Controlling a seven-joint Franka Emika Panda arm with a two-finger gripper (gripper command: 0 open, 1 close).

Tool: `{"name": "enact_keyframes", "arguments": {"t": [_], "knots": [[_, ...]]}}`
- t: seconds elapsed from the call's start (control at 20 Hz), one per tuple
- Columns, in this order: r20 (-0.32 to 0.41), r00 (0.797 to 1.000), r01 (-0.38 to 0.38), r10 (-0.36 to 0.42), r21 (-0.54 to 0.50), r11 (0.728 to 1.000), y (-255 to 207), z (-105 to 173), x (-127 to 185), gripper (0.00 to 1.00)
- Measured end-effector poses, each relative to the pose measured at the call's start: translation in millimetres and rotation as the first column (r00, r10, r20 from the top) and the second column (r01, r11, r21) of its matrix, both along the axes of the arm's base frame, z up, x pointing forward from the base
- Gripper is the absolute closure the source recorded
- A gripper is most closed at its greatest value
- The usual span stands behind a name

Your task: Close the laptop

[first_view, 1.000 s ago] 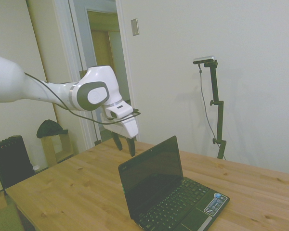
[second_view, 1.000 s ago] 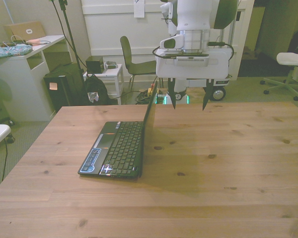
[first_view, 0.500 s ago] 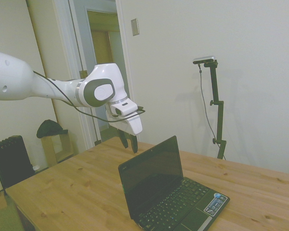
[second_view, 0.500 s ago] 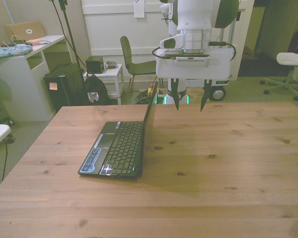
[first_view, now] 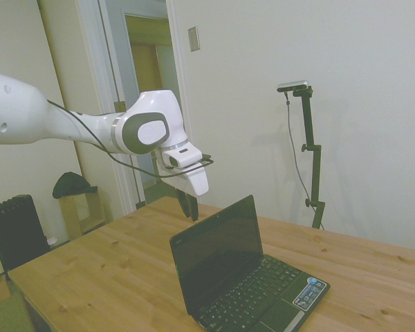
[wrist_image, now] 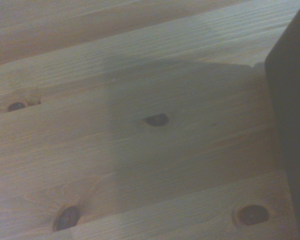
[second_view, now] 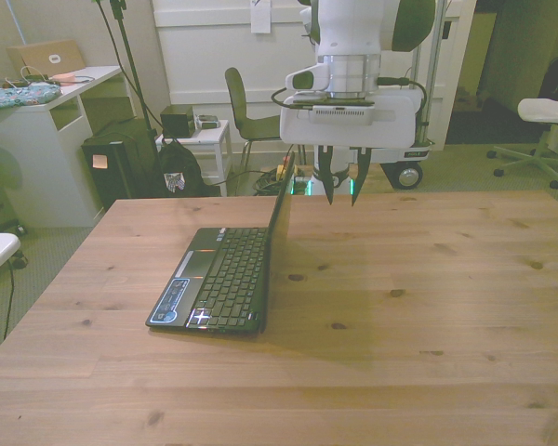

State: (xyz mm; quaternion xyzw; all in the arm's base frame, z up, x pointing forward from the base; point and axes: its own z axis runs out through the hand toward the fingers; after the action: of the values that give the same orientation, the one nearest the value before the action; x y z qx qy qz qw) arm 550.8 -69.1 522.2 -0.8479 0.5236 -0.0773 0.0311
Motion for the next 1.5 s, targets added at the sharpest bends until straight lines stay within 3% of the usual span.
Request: {"name": "enact_keyframes", "arguments": {"t": [0.6,1.0,1.15,1.4,1.5], "knots": [[-0.023,0.996,0.082,-0.082,0.014,0.996,-89,-12,-15,1.0],[-0.056,0.989,0.137,-0.136,0.017,0.99,-193,-35,-48,1.0],[-0.078,0.984,0.161,-0.16,0.012,0.987,-224,-60,-59,1.0],[-0.136,0.974,0.184,-0.181,0.012,0.983,-243,-128,-62,1.0],[-0.141,0.973,0.185,-0.181,0.015,0.983,-242,-137,-59,1.0]]}}
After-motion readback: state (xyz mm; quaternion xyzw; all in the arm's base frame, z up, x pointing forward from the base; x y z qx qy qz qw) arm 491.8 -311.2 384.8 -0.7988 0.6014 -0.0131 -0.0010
